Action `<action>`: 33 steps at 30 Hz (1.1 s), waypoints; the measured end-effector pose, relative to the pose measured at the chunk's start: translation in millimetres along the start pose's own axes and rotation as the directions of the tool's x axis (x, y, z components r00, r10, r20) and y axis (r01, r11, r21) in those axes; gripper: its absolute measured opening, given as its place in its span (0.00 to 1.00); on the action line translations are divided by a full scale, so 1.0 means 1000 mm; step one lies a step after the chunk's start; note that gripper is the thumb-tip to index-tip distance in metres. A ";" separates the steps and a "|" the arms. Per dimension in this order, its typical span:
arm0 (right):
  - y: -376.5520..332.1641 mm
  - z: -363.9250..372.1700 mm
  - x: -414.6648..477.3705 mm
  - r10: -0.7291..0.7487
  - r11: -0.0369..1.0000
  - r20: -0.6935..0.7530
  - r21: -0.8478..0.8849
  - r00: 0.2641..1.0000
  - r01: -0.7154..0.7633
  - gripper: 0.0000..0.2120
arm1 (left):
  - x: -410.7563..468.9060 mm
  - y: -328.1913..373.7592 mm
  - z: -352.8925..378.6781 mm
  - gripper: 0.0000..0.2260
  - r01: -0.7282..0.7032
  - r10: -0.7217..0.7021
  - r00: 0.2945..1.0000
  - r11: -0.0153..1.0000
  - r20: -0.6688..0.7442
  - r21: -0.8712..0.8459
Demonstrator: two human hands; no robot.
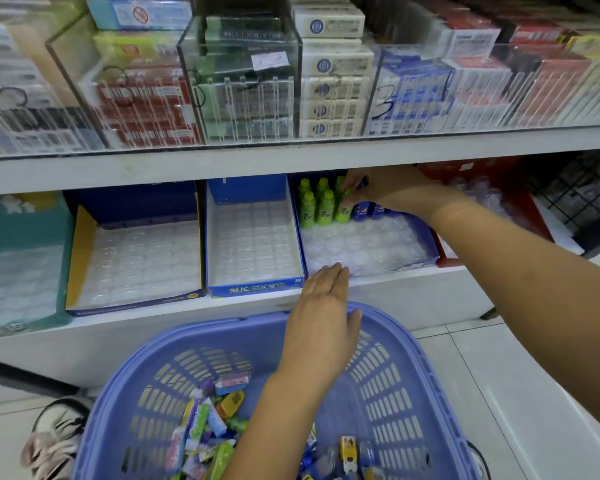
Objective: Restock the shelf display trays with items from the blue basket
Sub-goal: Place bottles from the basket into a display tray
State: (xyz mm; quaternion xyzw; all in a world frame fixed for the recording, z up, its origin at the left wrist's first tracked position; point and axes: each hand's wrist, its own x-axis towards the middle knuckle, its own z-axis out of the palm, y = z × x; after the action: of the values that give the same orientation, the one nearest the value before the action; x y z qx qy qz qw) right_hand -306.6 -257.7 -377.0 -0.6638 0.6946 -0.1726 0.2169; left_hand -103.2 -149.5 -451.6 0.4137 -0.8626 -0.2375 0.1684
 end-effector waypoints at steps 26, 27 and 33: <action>-0.003 0.239 -0.162 0.339 0.941 0.675 -0.258 0.656 -0.221 0.13 | -0.107 -0.109 0.086 0.20 0.197 -0.193 0.730 0.978 0.656 0.069; 0.000 0.251 -0.167 0.368 0.928 0.680 -0.223 0.634 -0.299 0.09 | -0.113 -0.110 0.095 0.22 0.155 -0.162 0.712 0.985 0.683 0.072; 0.022 0.299 -0.184 0.176 0.972 0.538 -0.226 0.824 -0.061 0.10 | -0.123 -0.121 0.119 0.24 0.010 -0.158 0.659 0.980 0.735 0.201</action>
State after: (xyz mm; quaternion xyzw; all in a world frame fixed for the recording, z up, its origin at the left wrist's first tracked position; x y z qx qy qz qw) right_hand -162.3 -58.6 -628.7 -0.6588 0.6555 0.1113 0.3519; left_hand -10.1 -86.0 -628.4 0.3325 -0.8532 -0.3151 -0.2496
